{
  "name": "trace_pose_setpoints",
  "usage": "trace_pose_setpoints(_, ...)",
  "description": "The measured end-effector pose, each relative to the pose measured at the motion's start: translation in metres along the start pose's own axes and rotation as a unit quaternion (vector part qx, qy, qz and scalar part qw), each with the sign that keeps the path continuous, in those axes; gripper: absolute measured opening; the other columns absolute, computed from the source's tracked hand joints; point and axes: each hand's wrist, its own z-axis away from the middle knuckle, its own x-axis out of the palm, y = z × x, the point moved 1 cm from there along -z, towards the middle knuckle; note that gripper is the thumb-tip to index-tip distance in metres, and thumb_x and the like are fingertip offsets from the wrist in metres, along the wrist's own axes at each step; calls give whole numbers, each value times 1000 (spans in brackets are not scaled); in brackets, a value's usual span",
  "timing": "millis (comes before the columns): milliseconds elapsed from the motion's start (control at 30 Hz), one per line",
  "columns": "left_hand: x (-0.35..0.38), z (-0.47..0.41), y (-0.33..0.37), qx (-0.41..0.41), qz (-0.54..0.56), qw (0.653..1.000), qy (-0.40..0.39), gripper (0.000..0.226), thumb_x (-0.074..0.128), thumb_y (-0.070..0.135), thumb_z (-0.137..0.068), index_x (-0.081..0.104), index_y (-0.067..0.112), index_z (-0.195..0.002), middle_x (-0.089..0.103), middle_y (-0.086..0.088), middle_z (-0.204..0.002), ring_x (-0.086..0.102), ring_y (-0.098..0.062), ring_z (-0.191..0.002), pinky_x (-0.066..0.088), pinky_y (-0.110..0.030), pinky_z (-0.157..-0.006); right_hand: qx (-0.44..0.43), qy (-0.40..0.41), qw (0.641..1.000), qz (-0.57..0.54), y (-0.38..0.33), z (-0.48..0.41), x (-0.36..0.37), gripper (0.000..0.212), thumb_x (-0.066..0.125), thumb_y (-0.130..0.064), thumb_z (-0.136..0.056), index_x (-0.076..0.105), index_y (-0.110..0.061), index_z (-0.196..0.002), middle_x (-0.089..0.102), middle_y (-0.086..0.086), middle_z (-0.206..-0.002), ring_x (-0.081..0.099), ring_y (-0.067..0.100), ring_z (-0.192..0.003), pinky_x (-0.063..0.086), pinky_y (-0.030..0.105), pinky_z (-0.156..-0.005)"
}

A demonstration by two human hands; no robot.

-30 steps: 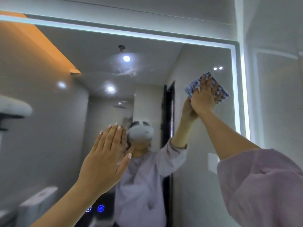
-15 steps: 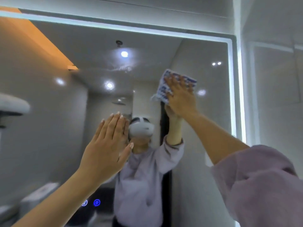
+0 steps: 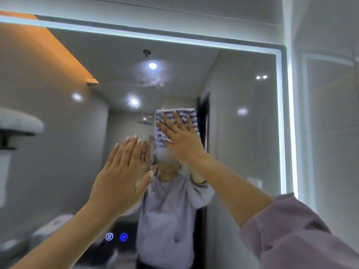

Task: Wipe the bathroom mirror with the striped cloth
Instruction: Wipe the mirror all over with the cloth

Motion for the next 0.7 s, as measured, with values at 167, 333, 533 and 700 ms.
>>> trace_pose_setpoints(167, -4, -5, -9, 6, -14, 1000, 8, 72, 17, 48, -94, 39, -8, -135, 45, -25, -140, 43, -38, -131, 37, -54, -106, 41, 15, 999, 0, 49, -26, -17, 55, 30, -35, -101, 7, -37, -150, 0, -13, -159, -5, 18, -147, -10, 42, -116)
trace_pose_setpoints(333, -5, -5, -26, -2, -13, 999, 34, 73, 13, 49, -95, 41, -6, -134, 47, -24, -138, 45, -38, -129, 29, -46, -110, 311, 50, 942, -119, 99, -53, -39, 54, 24, -36, -102, 4, -32, -152, -3, -6, -161, -6, 21, -147, -5, 48, -117)
trace_pose_setpoints(533, 2, 10, -56, 8, -35, 999, 11, 71, 15, 47, -94, 39, -4, -137, 44, -22, -141, 43, -35, -131, 24, -44, -109, 309, 77, 943, -100, 44, -86, -35, 57, 27, -35, -101, 6, -24, -153, -3, -2, -161, -8, 29, -147, -9, 52, -114)
trace_pose_setpoints(700, 8, 26, -74, -13, -38, 999, 18, 69, 19, 45, -94, 39, -7, -135, 47, -25, -138, 46, -37, -128, 25, -43, -109, 115, 46, 990, -71, -59, -109, -20, 57, 28, -39, -99, 11, -27, -152, 2, -9, -161, -8, 24, -147, -8, 50, -117)
